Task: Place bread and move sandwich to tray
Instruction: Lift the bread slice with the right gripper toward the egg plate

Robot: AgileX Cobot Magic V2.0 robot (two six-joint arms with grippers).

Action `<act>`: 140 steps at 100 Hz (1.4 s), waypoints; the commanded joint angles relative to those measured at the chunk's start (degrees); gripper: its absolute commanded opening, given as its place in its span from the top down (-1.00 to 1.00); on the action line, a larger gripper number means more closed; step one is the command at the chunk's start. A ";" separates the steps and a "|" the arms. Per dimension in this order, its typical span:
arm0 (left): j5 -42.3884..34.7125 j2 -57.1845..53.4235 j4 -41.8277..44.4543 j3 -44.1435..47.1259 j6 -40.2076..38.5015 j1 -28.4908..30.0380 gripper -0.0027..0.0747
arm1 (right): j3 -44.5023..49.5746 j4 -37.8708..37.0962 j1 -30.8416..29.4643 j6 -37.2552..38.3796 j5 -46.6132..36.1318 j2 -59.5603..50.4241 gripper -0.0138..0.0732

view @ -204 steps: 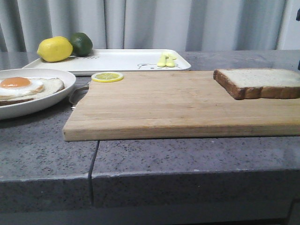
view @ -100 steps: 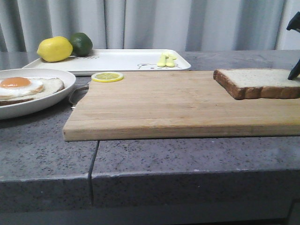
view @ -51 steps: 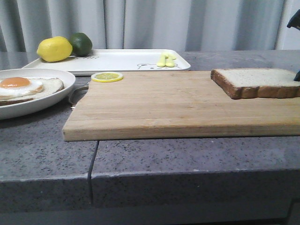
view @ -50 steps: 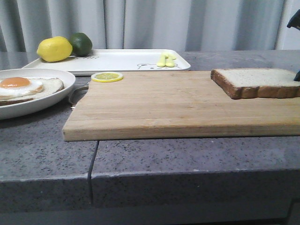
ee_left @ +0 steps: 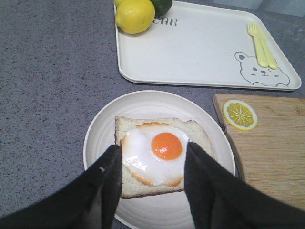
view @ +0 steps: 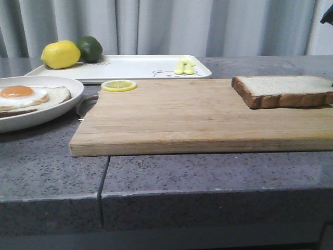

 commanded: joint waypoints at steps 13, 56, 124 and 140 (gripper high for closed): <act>-3.99 -0.06 -1.43 -2.02 0.20 -0.12 0.21 | -3.87 1.02 -0.44 -0.37 0.10 -6.31 0.83; -4.28 -0.06 -1.43 -2.02 0.20 -0.12 0.21 | -15.11 10.32 2.01 -3.22 5.80 -11.63 0.83; -4.65 -0.06 -1.43 -2.02 0.20 -0.12 0.21 | -18.66 24.56 33.17 -3.86 -18.80 1.06 0.82; -4.65 -0.06 -1.43 -2.02 0.20 -0.12 0.21 | -22.94 25.76 37.67 -3.86 -21.13 7.74 0.82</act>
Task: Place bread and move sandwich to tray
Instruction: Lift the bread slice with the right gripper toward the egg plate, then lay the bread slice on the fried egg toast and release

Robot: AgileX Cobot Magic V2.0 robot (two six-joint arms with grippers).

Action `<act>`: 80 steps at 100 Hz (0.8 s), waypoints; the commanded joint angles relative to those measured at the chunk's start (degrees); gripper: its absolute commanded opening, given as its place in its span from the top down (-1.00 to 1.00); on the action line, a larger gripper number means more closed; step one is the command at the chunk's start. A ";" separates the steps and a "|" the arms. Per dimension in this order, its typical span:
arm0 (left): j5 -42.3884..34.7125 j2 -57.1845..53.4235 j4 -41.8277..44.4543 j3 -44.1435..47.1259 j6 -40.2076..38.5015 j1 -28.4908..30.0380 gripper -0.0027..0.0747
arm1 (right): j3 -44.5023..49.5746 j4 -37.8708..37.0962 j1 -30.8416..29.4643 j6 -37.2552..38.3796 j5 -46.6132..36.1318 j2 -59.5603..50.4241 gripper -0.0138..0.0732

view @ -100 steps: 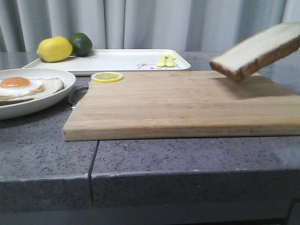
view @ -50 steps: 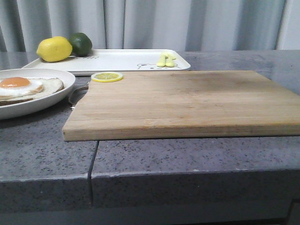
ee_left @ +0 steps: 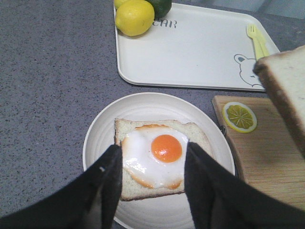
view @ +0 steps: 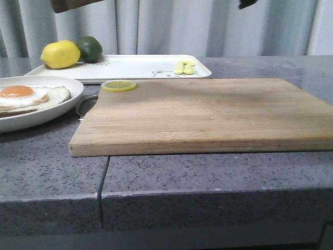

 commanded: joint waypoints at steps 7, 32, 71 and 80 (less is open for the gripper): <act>-4.30 -0.06 -1.31 -2.02 0.20 -0.12 0.21 | -6.61 1.78 3.73 -0.87 -6.12 3.96 0.82; -4.30 -0.06 -1.31 -2.02 0.20 -0.12 0.21 | -10.53 5.78 9.85 -0.87 -12.81 12.06 0.82; -4.30 -0.06 -1.31 -2.02 0.20 -0.12 0.21 | -10.53 11.60 16.51 -0.87 -24.05 18.22 0.82; -4.30 -0.06 -1.31 -2.02 0.20 -0.12 0.21 | -10.53 12.34 16.71 -0.87 -24.19 18.86 0.82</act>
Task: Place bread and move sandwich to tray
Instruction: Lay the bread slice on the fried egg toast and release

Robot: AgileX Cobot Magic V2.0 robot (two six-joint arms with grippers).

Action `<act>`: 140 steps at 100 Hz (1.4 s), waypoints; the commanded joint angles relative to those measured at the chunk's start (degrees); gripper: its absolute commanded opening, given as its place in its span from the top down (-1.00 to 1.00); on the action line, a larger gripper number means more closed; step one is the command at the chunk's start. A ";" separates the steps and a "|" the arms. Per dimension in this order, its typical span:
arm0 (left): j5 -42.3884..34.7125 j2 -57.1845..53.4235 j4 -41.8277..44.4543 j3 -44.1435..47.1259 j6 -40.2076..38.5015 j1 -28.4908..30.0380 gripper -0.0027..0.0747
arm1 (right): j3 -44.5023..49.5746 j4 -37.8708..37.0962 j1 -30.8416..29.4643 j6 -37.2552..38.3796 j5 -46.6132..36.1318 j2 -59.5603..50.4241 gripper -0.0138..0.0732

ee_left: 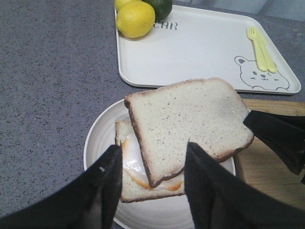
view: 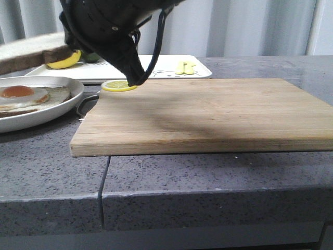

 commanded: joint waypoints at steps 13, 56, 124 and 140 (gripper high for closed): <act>-3.87 -0.06 -1.31 -2.02 0.20 -0.12 0.21 | -2.06 1.07 1.27 -0.87 -5.20 -1.57 0.82; -3.87 -0.06 -1.31 -2.02 0.20 -0.12 0.21 | -1.86 1.96 3.11 -1.24 -6.08 -0.55 0.82; -3.77 -0.06 -1.31 -2.02 0.20 -0.12 0.21 | -1.41 2.71 3.11 -4.76 -3.91 -0.55 0.64; -3.77 -0.06 -1.31 -2.02 0.20 -0.12 0.21 | -1.41 2.71 3.11 -5.50 -3.96 -0.55 0.35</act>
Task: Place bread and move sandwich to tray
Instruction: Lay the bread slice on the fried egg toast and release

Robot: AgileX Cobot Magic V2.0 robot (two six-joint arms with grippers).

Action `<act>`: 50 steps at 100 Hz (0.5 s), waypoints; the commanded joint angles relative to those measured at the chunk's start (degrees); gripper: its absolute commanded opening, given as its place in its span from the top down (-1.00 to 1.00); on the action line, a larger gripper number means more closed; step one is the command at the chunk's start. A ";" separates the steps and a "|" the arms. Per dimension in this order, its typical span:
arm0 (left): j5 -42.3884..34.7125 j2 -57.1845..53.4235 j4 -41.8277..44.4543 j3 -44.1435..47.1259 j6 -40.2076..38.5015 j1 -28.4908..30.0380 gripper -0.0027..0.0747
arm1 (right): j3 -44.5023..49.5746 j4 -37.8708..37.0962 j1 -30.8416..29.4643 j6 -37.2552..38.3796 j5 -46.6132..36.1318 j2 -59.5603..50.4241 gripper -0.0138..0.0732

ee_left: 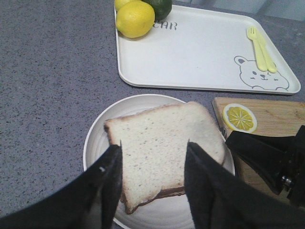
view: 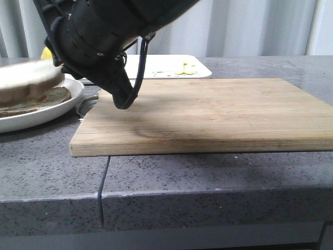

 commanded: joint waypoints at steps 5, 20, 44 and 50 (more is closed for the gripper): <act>-3.68 -0.06 -1.31 -2.02 0.20 -0.12 0.21 | -1.42 -1.42 0.05 -1.15 -1.99 -3.17 0.30; -3.47 -0.06 -1.31 -2.02 0.20 -0.12 0.21 | -1.42 -1.42 0.05 -1.10 -3.29 -3.17 0.25; -3.47 -0.06 -1.31 -2.02 0.20 -0.12 0.21 | -1.42 -2.46 0.05 -1.11 -6.00 -6.63 0.25; -3.47 -0.06 -1.31 -2.02 0.20 -0.12 0.21 | -1.42 -4.84 0.05 -1.35 -6.24 -8.29 0.25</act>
